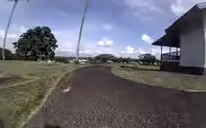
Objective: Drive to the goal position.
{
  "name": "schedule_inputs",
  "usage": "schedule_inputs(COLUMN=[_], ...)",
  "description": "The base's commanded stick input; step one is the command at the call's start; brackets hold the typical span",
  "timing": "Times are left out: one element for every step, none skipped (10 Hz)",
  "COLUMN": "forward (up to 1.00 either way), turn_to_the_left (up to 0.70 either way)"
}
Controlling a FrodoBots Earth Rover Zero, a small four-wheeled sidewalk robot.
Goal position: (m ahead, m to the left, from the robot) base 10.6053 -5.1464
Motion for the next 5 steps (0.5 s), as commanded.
schedule_inputs(forward=[0.85, 0.85, 0.85, 0.85, 0.85], turn_to_the_left=[0.0, 0.0, 0.0, 0.0, 0.0])
